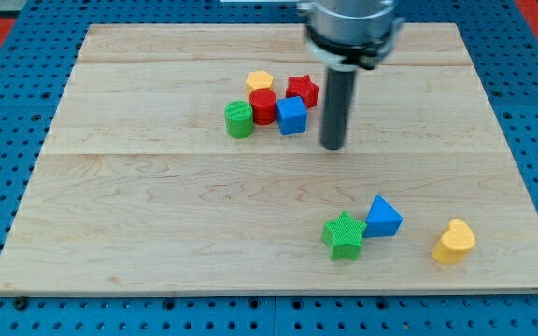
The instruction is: Locate the blue triangle below the red circle
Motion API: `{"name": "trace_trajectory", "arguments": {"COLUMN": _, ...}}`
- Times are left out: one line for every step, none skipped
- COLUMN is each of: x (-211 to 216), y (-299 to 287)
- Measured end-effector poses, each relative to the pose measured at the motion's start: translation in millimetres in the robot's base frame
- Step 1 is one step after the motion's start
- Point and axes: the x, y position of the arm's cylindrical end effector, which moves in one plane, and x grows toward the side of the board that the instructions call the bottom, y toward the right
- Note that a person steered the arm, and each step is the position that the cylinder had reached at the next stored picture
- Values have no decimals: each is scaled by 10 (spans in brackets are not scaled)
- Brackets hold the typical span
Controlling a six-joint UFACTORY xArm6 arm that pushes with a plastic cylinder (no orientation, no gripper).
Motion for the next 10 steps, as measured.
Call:
{"name": "trace_trajectory", "arguments": {"x": 232, "y": 258}}
{"name": "trace_trajectory", "arguments": {"x": 535, "y": 724}}
{"name": "trace_trajectory", "arguments": {"x": 993, "y": 694}}
{"name": "trace_trajectory", "arguments": {"x": 1358, "y": 443}}
{"name": "trace_trajectory", "arguments": {"x": 1239, "y": -74}}
{"name": "trace_trajectory", "arguments": {"x": 976, "y": -393}}
{"name": "trace_trajectory", "arguments": {"x": 852, "y": -230}}
{"name": "trace_trajectory", "arguments": {"x": 554, "y": -275}}
{"name": "trace_trajectory", "arguments": {"x": 512, "y": -733}}
{"name": "trace_trajectory", "arguments": {"x": 412, "y": -770}}
